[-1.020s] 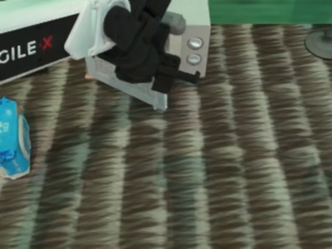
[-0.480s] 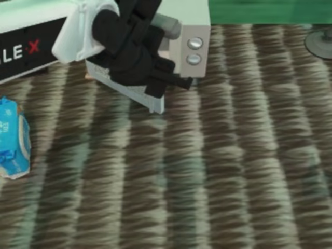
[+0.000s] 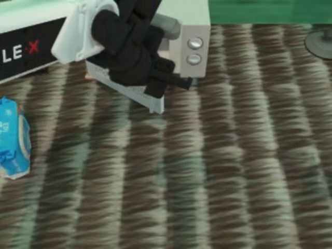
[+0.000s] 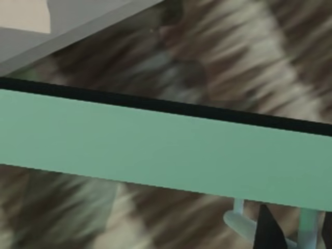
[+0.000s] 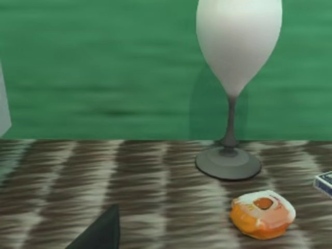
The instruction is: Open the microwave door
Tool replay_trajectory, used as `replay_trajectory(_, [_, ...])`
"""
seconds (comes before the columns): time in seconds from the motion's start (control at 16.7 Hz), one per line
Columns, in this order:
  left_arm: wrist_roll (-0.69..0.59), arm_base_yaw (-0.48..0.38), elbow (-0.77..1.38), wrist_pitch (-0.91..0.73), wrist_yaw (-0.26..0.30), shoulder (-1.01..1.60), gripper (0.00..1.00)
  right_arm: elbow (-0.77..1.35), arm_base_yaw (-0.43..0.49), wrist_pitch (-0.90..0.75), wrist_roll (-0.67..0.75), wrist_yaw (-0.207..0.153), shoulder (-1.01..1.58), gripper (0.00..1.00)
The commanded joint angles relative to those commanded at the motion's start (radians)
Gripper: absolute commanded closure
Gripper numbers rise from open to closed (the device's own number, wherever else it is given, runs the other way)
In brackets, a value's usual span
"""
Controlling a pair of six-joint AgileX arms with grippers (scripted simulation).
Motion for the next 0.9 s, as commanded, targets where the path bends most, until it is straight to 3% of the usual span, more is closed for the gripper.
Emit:
replay_trajectory(0.66, [0.000,0.000,0.000,0.000,0.000,0.000,1.00,0.000,0.000,0.000,0.000,0.000,0.000,0.00])
replay_trajectory(0.9, [0.026,0.001,-0.020,0.005,0.026,-0.017,1.00,0.000,0.000,0.000,0.000,0.000,0.000,0.00])
